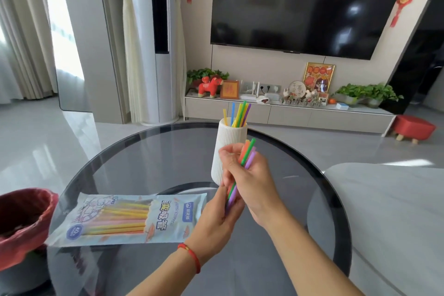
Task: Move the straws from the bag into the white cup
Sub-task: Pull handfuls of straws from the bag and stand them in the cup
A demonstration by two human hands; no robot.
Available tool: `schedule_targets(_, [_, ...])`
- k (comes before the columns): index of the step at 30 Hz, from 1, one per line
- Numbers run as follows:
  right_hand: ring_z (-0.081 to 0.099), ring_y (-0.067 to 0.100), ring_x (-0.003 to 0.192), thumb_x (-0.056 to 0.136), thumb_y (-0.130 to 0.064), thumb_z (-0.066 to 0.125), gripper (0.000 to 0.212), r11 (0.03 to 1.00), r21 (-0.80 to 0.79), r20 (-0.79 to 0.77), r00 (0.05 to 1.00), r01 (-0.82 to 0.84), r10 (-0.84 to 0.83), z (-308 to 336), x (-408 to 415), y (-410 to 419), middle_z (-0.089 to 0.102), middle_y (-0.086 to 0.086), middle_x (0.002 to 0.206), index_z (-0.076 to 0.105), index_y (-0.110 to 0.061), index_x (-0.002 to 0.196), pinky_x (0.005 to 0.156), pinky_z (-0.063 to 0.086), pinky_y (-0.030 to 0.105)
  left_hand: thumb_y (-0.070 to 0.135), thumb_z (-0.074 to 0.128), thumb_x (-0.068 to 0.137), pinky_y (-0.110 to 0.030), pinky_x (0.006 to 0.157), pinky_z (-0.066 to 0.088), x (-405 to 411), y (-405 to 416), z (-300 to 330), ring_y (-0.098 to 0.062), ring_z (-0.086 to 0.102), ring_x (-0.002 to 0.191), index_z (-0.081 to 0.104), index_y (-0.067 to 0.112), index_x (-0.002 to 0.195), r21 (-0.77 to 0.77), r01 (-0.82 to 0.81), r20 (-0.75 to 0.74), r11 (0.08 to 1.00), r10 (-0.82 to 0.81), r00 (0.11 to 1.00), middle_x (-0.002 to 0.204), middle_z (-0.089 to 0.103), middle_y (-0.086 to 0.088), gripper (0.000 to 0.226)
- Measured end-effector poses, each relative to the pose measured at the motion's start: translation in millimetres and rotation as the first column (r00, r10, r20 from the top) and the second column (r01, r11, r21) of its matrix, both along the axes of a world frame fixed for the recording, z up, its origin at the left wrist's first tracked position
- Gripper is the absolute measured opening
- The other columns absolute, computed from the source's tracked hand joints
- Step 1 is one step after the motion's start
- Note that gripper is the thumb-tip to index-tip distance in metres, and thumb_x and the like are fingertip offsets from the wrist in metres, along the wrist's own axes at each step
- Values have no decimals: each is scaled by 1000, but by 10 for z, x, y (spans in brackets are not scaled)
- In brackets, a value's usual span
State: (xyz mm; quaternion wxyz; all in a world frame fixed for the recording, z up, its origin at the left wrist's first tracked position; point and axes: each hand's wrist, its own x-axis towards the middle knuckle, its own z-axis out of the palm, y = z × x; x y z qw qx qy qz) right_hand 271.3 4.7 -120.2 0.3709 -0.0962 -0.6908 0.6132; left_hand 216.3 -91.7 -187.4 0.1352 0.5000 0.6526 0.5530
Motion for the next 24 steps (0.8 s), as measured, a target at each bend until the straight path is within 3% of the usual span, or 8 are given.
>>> schedule_targets(3, [48, 12, 47, 99, -24, 67, 14, 999, -28, 49, 999, 15, -14, -139, -50, -39, 52, 3, 53, 69, -13, 91, 53, 48, 21, 24, 52, 105, -25, 89, 53, -67, -24, -31, -10, 65, 106, 41, 36, 141, -21, 4, 6, 1000, -4, 1000, 113, 69, 15, 40])
schedule_targets(6, [37, 13, 45, 102, -30, 64, 27, 994, -107, 63, 998, -14, 20, -196, -95, -83, 41, -2, 51, 70, -19, 79, 50, 41, 26, 20, 56, 102, -33, 81, 54, -112, -35, -65, -10, 63, 91, 51, 30, 121, -63, 0, 17, 998, 1, 1000, 99, 67, 15, 22])
schedule_targets(8, [30, 11, 43, 106, -36, 58, 41, 988, -156, 47, 999, -5, 13, -127, -111, -48, 34, -6, 50, 65, -23, 68, 46, 33, 26, 16, 60, 95, -34, 89, 53, -140, -66, -71, -9, 63, 95, 51, 28, 121, -113, 16, 24, 993, -14, 1000, 103, 66, 12, 30])
schedule_targets(11, [26, 10, 42, 108, -36, 56, 50, 986, -155, 48, 997, 64, -57, -30, -86, 103, 30, -6, 51, 54, -24, 59, 43, 26, 26, 13, 59, 77, -24, 108, 43, -215, -133, -48, -4, 56, 118, 49, 28, 130, -153, 16, 41, 988, -10, 999, 115, 62, 8, 55])
schedule_targets(16, [28, 14, 44, 107, -29, 57, 53, 992, -82, 204, 975, 100, -82, -306, 9, 144, 32, -6, 51, 43, -19, 57, 49, 30, 31, 16, 55, 70, -27, 104, 48, -311, -174, -28, -2, 57, 113, 50, 31, 128, -130, -50, 114, 990, 65, 991, 111, 62, 9, 59])
schedule_targets(19, [31, 16, 45, 107, -38, 56, 56, 994, -45, 190, 978, 96, -85, -410, 41, 164, 33, -3, 51, 42, -18, 57, 50, 35, 30, 15, 56, 71, -29, 101, 51, -300, -169, -6, -4, 58, 111, 52, 32, 126, -109, -68, 123, 992, 81, 989, 113, 63, 8, 57])
schedule_targets(24, [29, 16, 46, 104, -50, 57, 58, 993, -41, 201, 974, 112, -101, -489, 5, 246, 33, -5, 51, 43, -24, 53, 50, 30, 31, 17, 58, 71, -34, 98, 54, -315, -116, 143, -10, 62, 107, 55, 28, 123, -54, -142, 156, 988, 149, 976, 112, 64, 3, 53])
